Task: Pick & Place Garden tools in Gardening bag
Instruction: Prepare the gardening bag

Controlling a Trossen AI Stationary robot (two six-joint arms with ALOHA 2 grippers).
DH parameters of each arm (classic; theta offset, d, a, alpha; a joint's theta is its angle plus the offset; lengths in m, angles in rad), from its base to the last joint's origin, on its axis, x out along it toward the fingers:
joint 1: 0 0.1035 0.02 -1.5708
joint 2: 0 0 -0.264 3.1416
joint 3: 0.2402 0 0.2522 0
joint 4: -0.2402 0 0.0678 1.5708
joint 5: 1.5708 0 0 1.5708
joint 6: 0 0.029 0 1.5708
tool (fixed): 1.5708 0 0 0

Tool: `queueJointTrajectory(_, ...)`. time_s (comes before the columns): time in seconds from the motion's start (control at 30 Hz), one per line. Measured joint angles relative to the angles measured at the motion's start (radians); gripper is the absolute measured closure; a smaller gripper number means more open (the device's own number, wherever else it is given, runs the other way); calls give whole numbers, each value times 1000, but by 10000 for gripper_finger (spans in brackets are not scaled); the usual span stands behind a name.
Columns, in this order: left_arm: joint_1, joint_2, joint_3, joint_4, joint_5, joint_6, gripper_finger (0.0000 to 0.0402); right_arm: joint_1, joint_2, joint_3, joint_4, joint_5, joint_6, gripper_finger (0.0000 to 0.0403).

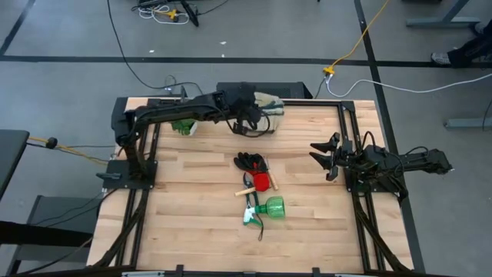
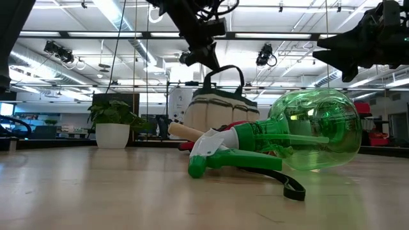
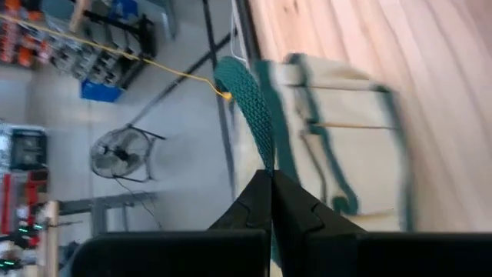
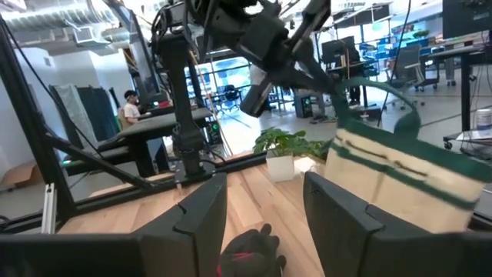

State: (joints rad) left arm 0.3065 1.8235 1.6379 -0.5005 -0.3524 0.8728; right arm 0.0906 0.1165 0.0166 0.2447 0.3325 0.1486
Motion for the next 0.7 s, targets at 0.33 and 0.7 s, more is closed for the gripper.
queueJointTrajectory(0.33, -19, 75, 0, -48, 35, -57, 400, 0, 3, 0, -7, 0, -6, 230)
queueJointTrajectory(0.7, -65, 70, 0, -121, 91, -155, 400, 0, 3, 0, -7, 0, -6, 230)
